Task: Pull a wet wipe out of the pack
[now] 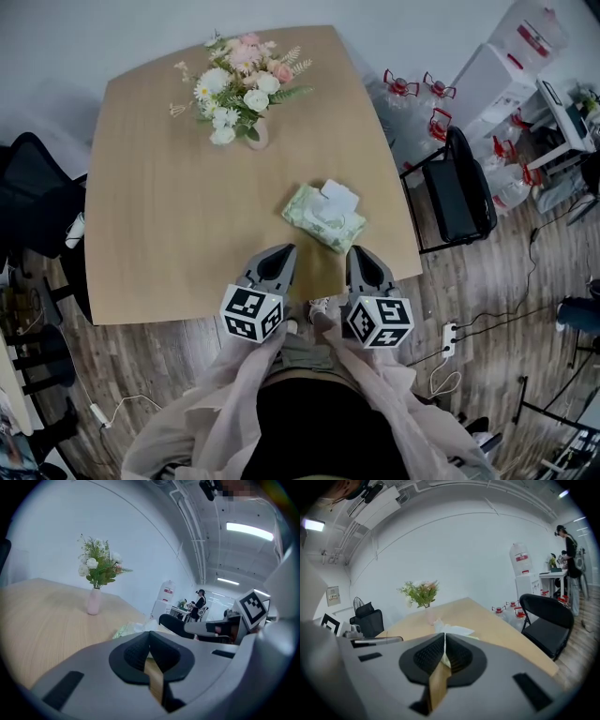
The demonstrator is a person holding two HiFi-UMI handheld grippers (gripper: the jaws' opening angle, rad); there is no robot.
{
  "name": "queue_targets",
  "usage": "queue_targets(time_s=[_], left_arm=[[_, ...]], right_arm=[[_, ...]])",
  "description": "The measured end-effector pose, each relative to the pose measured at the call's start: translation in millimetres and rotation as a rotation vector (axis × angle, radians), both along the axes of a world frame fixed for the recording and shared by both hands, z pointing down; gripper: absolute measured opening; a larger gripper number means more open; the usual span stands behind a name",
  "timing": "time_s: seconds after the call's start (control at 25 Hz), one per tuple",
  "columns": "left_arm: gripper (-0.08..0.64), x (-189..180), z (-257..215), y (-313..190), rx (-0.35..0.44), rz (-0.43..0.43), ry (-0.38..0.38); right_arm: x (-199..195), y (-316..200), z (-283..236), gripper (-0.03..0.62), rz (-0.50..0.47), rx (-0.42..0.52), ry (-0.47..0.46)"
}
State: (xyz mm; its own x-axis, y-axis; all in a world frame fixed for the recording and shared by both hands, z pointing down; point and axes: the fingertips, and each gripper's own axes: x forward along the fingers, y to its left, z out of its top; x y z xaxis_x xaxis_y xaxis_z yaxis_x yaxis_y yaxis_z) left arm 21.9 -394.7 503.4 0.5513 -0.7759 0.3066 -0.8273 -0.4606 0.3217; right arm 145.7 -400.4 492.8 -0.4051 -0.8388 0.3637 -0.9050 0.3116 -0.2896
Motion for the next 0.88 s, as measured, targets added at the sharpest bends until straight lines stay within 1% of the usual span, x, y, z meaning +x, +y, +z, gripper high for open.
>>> queue_targets(time_s=[0.12, 0.32, 0.48, 0.68, 0.88], left_arm=[[0.012, 0.3, 2.3, -6.4, -0.005, -0.015, 0.000], [0.011, 1.9, 5.0, -15.3, -0.016, -0.040, -0.001], [0.012, -0.7, 7.6, -22.2, -0.024, -0.067, -0.003], [0.011, -7.3, 11.5, -33.3, -0.034, -0.105, -0.007], [0.011, -9.2, 11.3, -43.7, -0.038, -0.139, -0.005]], right_arm=[[-1.2, -8.4, 2.7, 0.024, -0.023, -0.007, 0.003], [-6.1, -22.6, 5.7, 0.069, -0.077, -0.017, -0.004], [-13.2, -34.5, 9.5, 0.074, -0.116, -0.030, -0.005], [-19.2, -49.5, 15.8, 0.097, -0.162, -0.047, 0.019], [-17.5, -61.7, 20.3, 0.117, -0.188, -0.066, 0.045]])
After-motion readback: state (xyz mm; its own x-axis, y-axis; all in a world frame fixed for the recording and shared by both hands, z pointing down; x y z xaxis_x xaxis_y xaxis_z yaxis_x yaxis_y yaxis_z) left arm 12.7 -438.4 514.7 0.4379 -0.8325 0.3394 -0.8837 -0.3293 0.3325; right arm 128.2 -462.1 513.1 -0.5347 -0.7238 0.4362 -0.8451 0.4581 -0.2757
